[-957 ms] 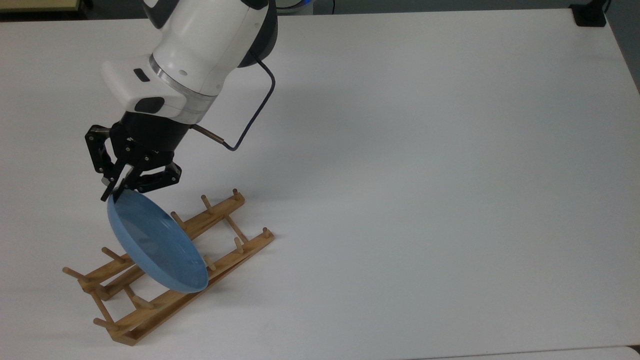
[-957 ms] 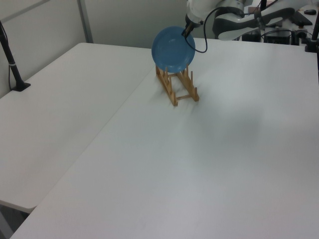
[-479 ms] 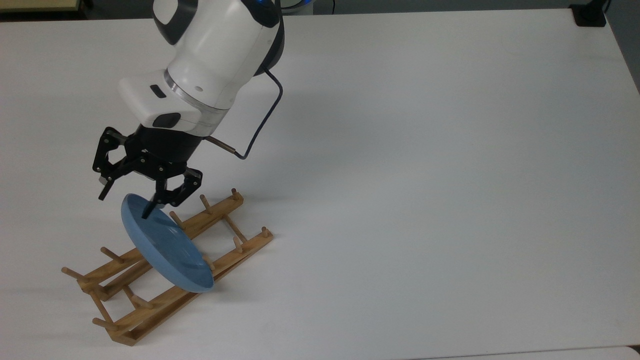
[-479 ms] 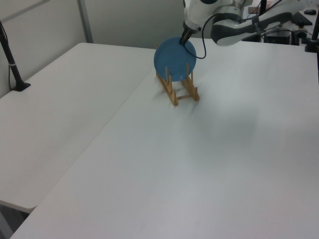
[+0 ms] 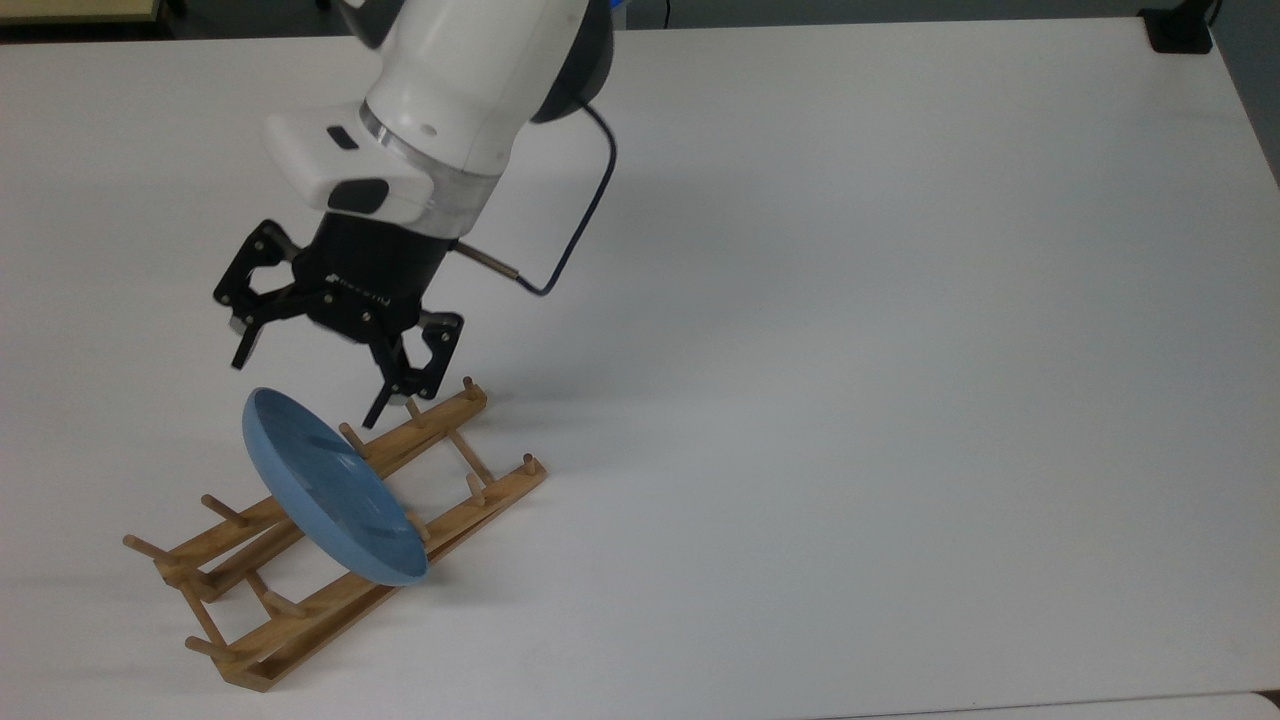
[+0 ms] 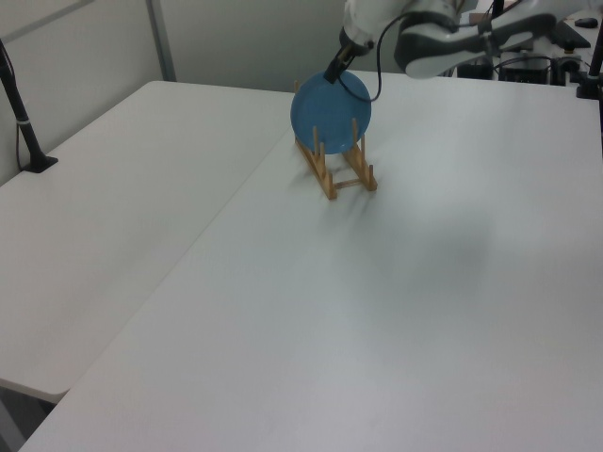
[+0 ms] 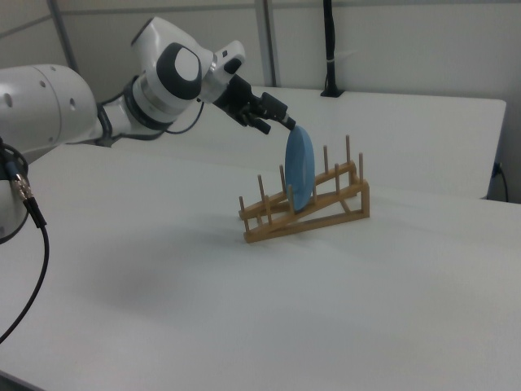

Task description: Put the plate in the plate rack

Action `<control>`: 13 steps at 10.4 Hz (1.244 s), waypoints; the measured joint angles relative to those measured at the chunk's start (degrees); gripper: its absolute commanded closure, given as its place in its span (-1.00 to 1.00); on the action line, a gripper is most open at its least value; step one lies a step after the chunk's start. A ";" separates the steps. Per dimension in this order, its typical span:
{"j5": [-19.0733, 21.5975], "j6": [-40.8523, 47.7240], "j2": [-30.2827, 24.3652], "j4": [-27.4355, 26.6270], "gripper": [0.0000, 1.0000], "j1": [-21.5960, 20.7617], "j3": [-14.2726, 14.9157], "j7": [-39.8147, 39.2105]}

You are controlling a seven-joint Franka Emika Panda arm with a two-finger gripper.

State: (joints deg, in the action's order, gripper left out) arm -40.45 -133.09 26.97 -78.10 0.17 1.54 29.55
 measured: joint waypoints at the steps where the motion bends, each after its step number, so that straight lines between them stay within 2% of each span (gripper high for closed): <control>1: 4.63 1.83 -1.23 -0.14 -1.00 -0.48 -0.03 -1.01; 4: 20.24 12.26 -5.77 -1.37 -1.00 -1.02 -0.32 -7.35; 6: 28.63 21.90 -9.81 -3.57 -1.00 -1.06 -0.36 -12.90; 8: 31.95 30.37 -13.93 -6.53 -1.00 -1.00 -0.36 -17.03; 10: 32.73 36.71 -17.67 -9.02 -1.00 -0.58 -0.35 -21.02; 13: 33.83 40.26 -21.56 -11.44 -1.00 0.65 -0.33 -25.15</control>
State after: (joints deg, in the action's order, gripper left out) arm -6.62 -92.83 5.41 -89.53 0.82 1.21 4.40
